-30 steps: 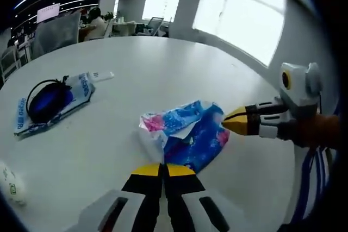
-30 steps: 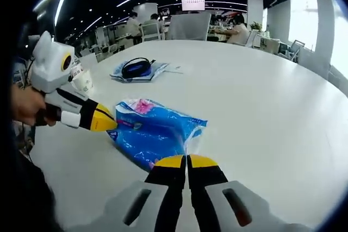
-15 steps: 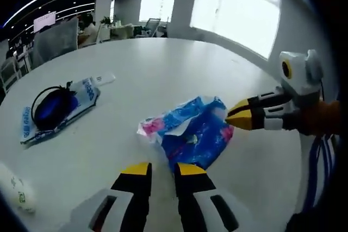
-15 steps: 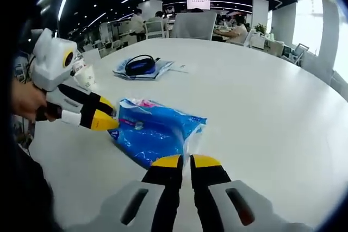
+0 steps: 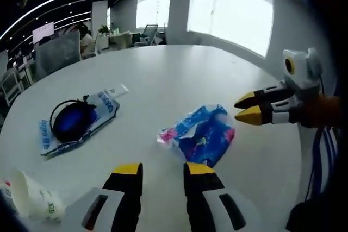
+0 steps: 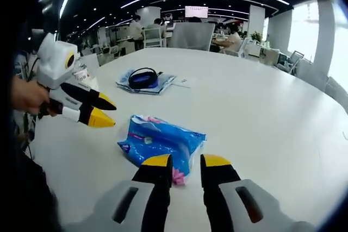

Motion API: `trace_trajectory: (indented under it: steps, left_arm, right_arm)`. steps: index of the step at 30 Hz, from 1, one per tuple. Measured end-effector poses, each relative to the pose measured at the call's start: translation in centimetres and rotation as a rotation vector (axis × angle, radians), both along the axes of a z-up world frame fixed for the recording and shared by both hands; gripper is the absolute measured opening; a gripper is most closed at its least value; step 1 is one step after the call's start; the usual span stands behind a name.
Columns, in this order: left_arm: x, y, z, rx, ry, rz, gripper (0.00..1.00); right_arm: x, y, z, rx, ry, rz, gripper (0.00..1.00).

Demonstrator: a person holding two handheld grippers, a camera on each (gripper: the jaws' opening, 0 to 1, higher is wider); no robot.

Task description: Arrange the tabletop items into an orderly group along one side of the table until the central work area is clear of visible clutter.

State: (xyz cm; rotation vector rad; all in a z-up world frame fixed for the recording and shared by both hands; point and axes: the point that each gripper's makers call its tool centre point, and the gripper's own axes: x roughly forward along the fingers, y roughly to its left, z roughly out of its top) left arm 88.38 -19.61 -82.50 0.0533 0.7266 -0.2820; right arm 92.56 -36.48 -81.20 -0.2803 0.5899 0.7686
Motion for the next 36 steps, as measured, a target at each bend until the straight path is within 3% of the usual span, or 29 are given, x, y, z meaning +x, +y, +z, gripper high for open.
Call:
trace_trajectory:
  steps: [9, 14, 28, 35, 36]
  left_arm:
    - [1.1, 5.3, 3.8, 0.066, -0.032, 0.005, 0.34]
    - [1.8, 8.5, 6.3, 0.092, -0.045, 0.003, 0.37]
    - [3.8, 12.6, 11.4, 0.153, -0.018, -0.083, 0.41]
    - [4.8, 13.8, 11.9, 0.18, 0.02, -0.134, 0.42]
    - [4.8, 14.1, 11.7, 0.184, 0.048, -0.149, 0.42]
  right_arm:
    - [0.0, 2.6, 3.1, 0.035, -0.055, 0.009, 0.27]
    - [-0.4, 5.4, 4.9, 0.058, -0.075, 0.036, 0.3]
    - [0.0, 12.0, 8.0, 0.127, -0.084, 0.069, 0.35]
    - [0.8, 14.4, 9.2, 0.144, -0.062, 0.082, 0.35]
    - [1.0, 15.1, 9.2, 0.138, -0.047, 0.09, 0.35]
